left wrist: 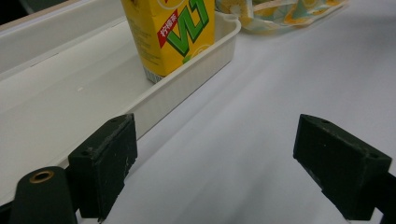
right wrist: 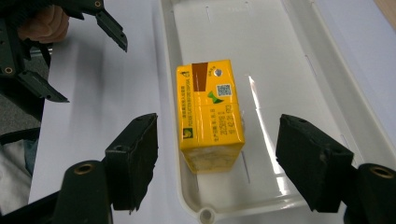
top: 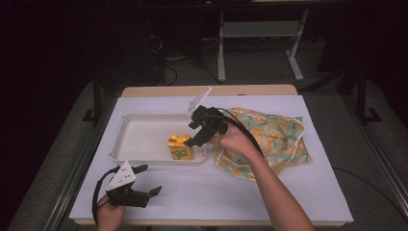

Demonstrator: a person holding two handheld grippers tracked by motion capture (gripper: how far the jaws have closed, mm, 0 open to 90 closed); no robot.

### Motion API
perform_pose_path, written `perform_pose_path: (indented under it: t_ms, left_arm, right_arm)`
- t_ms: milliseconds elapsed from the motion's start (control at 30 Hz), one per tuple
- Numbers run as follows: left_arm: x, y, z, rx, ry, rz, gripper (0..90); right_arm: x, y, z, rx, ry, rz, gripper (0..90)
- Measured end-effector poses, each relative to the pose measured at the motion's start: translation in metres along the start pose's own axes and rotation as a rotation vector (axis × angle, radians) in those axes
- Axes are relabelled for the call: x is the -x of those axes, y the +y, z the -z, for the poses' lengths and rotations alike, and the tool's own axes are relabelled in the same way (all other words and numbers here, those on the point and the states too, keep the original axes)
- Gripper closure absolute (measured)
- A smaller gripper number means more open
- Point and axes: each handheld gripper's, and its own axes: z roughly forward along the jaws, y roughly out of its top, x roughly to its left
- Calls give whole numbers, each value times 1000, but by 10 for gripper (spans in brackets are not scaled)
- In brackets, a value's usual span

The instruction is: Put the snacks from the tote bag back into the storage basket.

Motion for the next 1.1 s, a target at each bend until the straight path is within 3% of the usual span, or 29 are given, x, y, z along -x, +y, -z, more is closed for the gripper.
perform_pose_path:
  t_ms: [467,1100]
  left_arm:
    - [0,0,0,0,5,0,133]
    - [1,0,-1,-7,10,-4,133]
  right_arm:
    - [1,-13,16,18,-25,-30,286]
    - [5,-46,33,24,-63,-88,275]
